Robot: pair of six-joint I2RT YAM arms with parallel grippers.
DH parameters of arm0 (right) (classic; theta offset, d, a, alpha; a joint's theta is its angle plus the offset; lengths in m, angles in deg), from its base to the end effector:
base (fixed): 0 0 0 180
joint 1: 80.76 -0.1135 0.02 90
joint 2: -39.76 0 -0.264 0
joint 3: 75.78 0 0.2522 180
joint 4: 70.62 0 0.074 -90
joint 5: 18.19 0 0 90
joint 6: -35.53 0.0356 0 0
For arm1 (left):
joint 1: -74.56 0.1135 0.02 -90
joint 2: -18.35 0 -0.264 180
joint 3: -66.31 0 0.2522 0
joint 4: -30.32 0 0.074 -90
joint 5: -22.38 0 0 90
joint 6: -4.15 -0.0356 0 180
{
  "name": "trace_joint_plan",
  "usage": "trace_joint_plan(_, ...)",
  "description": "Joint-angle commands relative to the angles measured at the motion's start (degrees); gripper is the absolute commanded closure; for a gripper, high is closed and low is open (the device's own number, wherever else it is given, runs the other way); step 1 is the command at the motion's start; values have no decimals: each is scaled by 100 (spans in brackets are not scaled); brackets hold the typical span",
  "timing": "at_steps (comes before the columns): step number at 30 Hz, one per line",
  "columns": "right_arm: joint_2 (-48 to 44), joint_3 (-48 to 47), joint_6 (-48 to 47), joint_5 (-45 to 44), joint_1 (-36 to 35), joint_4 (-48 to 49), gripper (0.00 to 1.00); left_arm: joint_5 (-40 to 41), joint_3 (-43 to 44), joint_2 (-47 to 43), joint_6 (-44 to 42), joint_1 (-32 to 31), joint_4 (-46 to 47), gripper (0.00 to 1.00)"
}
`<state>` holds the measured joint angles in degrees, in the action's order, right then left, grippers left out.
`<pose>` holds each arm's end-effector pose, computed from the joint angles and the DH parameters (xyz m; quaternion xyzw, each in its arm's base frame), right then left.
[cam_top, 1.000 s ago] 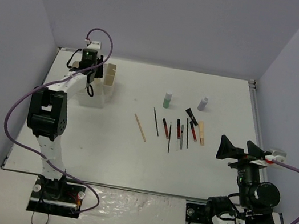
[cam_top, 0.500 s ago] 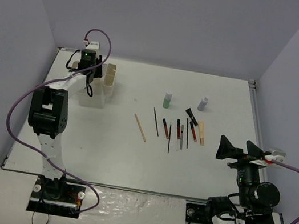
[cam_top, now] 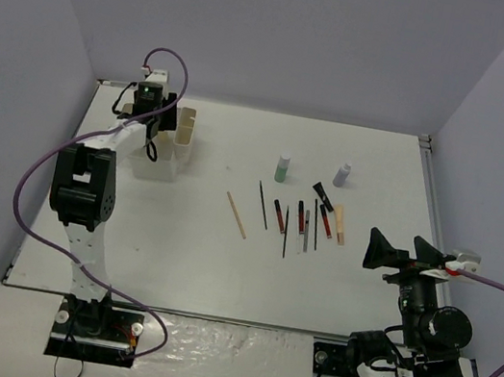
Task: Organize the makeup
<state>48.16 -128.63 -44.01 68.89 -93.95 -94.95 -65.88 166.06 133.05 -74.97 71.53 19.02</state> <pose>0.0410 0.0078 0.3664 0.0072 0.5729 0.1536 0.8051 0.4717 -0.0239 0.2398 -0.0661 0.8466 -0.0511 0.5257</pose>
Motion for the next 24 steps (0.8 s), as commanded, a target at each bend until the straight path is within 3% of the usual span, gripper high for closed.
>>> trace_joint_plan(1,87,-15,-66,85,-35,468,0,20,451,-523,-37,8,213,39)
trace_joint_plan(11,28,-19,-52,142,-35,477,0,27,679,-1350,-36,-1,-101,39)
trace_joint_plan(15,4,-19,-44,134,-35,485,0,-465,632,-1788,36,-191,-220,39)
trace_joint_plan(19,12,-11,-35,134,-35,477,0,-887,443,-2176,-145,-826,-237,38)
trace_joint_plan(24,3,-11,-26,157,-35,494,0,-1230,-29,-2314,-342,-1783,-66,30)
